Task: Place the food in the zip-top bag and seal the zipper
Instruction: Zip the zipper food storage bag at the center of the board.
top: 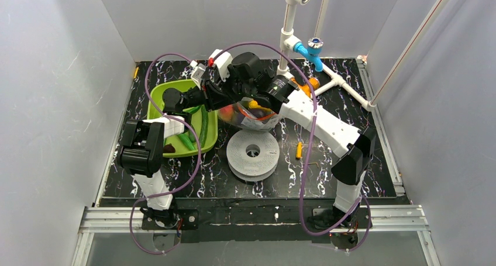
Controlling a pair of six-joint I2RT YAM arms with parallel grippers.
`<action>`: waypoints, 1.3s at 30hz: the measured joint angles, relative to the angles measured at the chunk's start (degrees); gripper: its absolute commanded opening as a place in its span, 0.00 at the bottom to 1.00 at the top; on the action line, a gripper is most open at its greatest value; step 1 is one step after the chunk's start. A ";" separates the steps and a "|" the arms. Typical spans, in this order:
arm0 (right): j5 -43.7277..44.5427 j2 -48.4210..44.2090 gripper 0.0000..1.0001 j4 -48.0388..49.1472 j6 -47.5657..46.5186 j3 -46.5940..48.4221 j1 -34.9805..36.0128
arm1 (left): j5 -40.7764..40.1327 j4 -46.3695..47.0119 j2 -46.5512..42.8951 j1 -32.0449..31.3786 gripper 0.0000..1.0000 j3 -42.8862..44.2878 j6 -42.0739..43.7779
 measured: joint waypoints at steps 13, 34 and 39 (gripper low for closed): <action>4.19 0.09 0.24 1.43 -1.16 -2.46 -0.17 | 0.02 0.01 0.00 0.00 0.00 0.00 0.00; -20.81 0.45 0.01 -3.09 -4.00 0.38 -7.87 | 0.92 -8.86 -8.30 0.52 0.44 -2.58 10.79; -26.53 1.03 0.01 -6.02 -4.12 1.73 -9.37 | 1.06 -5.36 -5.77 0.44 0.44 -0.73 8.49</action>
